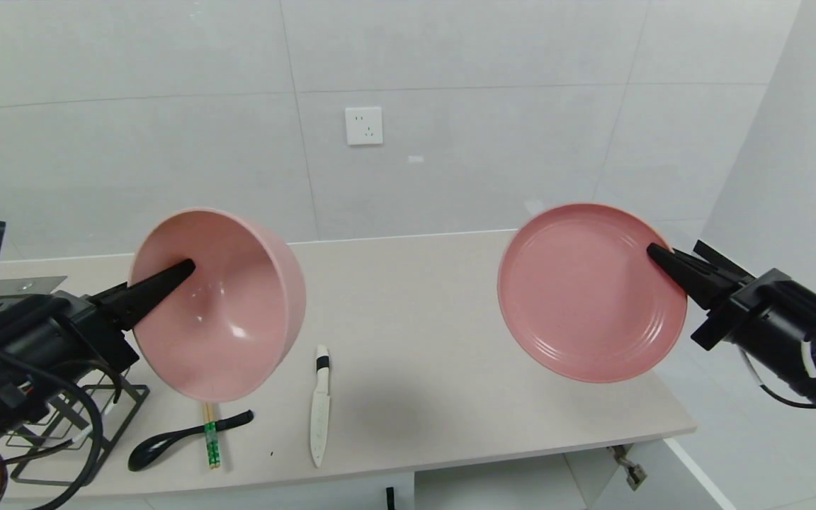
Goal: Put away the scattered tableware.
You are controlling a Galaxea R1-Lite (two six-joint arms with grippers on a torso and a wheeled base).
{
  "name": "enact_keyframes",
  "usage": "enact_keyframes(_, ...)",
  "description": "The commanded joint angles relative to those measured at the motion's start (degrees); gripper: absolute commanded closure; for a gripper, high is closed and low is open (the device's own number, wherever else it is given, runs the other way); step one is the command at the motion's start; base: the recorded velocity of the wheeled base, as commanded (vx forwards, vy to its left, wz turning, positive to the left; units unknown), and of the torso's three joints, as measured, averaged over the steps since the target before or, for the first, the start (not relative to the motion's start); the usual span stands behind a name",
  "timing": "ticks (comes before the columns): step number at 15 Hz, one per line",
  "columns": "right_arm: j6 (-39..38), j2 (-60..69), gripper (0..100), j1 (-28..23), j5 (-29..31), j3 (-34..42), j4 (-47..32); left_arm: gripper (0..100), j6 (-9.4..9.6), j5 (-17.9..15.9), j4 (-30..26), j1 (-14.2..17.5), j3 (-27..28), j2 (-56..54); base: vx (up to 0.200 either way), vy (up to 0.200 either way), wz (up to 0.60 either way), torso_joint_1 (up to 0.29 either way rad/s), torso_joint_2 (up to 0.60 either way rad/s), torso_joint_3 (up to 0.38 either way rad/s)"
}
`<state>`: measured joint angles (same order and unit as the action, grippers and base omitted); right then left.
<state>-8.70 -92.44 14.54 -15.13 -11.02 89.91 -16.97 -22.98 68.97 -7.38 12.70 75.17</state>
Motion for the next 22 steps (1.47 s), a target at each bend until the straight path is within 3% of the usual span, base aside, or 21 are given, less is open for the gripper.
enact_keyframes(1,0.97,-0.90,100,0.66,-0.08,-0.32,0.09,100,2.38,0.39,-0.16,-0.01,-0.40,-0.11,0.000,0.000,0.00,0.000,0.00,0.000)
enact_keyframes(6,5.45,-0.99,100,1.36,-0.08,-0.67,0.09,100,2.64,4.96,0.37,-0.18,0.22,0.07,0.000,0.000,0.00,0.000,0.00,0.000)
enact_keyframes(9,5.45,-0.90,100,1.28,-0.08,-0.67,0.09,100,2.64,7.33,1.78,-0.18,0.66,0.07,-0.200,0.000,0.00,0.012,0.01,0.004)
enact_keyframes(16,5.54,-0.55,100,1.28,-0.08,-0.67,0.09,100,3.17,8.30,3.45,-3.79,-0.40,-0.11,-0.114,0.000,0.00,0.006,0.00,0.001)
enact_keyframes(18,5.54,-0.55,100,1.28,-0.08,-0.58,0.09,100,3.79,8.30,4.68,-4.23,-1.19,-0.02,-0.200,0.000,0.00,0.012,0.01,-0.005)
enact_keyframes(19,5.63,-0.55,100,1.28,-0.08,-0.58,0.09,100,5.02,8.30,5.29,-4.84,-1.89,-0.02,0.000,0.000,0.00,0.000,0.00,0.000)
enact_keyframes(22,9.67,-0.55,100,1.19,-0.08,-0.14,0.09,100,5.28,8.21,5.38,-4.93,-2.24,0.16,0.000,0.000,0.00,0.000,0.00,0.000)
